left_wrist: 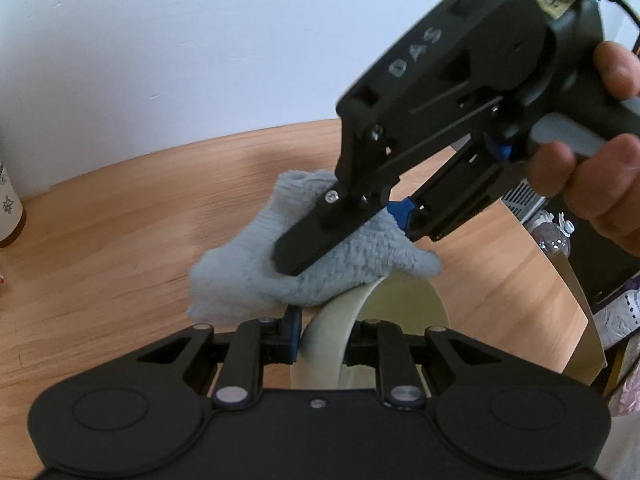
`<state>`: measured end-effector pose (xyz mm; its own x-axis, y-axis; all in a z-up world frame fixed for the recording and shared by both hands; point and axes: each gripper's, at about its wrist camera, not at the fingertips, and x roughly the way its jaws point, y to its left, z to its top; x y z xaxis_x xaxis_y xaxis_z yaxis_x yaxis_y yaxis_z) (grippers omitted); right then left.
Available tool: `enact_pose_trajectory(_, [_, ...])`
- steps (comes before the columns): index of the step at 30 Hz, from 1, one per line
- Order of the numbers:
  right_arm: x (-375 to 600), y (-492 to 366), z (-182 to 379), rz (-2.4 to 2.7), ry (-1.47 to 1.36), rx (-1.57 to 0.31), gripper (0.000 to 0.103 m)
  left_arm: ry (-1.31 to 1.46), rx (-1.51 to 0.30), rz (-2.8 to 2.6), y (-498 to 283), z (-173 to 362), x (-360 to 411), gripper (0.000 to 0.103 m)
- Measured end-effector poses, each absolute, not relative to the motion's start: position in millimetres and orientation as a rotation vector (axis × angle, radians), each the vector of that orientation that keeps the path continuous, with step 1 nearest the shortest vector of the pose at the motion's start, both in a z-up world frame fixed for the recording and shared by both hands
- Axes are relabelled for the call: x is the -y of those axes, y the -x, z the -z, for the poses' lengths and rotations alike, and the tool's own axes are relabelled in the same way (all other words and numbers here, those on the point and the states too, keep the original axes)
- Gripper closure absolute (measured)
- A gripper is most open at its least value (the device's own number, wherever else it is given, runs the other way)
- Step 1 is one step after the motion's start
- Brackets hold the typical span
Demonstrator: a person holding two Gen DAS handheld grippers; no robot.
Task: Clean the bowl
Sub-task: 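Lift the bowl with the left tool while the right tool wipes its outside with the cloth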
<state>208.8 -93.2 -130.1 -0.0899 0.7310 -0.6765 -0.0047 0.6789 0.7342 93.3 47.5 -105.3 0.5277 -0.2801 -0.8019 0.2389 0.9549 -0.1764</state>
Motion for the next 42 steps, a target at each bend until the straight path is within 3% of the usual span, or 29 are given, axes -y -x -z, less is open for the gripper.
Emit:
enact_pose_trajectory(7, [108.9,-207.7,143.8,-0.685,-0.848,-1.568,0.08,0.075,-0.94,0.287,-89.7,104.9,-50.7,0.085])
enact_pose_trajectory(29, [154.2,-194.8,202.0,-0.411,-0.783,-1.69,0.078,0.179,-0.962,0.242,-93.2,102.9,-72.3,0.084])
enact_pose_trajectory(42, [149.0,-204.0,169.7,-0.583,-0.96,-1.572,0.078,0.198,-0.987,0.308,-96.8,108.6,-59.7,0.083])
